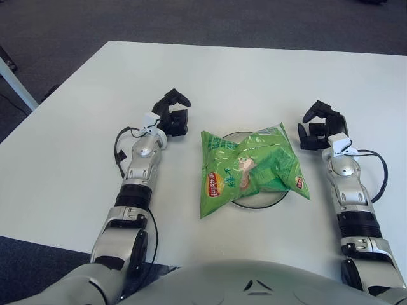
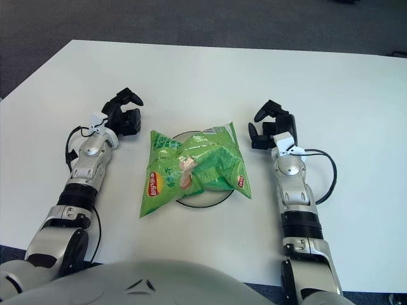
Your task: Put the snack into the plate.
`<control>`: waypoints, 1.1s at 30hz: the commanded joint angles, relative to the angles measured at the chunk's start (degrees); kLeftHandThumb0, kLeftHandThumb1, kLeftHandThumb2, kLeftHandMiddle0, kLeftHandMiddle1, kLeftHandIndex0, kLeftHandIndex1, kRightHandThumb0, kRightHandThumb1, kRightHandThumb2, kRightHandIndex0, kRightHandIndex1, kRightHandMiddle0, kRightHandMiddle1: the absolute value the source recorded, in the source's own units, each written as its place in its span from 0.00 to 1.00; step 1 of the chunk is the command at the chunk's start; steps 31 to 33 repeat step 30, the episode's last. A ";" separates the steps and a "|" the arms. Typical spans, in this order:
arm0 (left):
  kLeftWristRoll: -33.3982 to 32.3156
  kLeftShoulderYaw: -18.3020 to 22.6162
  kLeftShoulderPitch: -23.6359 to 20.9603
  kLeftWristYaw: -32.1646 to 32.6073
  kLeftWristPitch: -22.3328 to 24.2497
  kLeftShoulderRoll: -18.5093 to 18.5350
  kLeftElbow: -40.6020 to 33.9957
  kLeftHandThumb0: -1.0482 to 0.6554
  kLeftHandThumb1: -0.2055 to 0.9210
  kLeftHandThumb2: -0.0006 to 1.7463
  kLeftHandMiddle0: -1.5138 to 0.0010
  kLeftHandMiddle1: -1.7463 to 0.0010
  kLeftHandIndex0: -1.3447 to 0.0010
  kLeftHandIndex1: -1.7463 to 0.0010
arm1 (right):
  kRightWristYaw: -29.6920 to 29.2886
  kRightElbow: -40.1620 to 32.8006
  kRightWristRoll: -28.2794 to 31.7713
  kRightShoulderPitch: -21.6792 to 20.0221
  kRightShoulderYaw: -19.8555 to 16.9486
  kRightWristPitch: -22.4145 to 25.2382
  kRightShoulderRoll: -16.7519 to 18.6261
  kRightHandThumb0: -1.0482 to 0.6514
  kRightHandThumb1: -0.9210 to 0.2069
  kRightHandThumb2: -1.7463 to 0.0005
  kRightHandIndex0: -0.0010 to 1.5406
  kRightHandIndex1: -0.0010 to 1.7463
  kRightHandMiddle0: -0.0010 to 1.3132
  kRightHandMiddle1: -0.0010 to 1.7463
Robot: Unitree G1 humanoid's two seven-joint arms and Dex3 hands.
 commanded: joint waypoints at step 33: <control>-0.38 0.13 4.46 -0.56 0.75 -0.32 1.60 0.35 0.54 0.69 0.24 0.00 0.60 0.00 | 1.92 1.49 1.61 4.82 0.15 4.25 2.13 0.32 0.58 0.21 0.88 1.00 0.50 1.00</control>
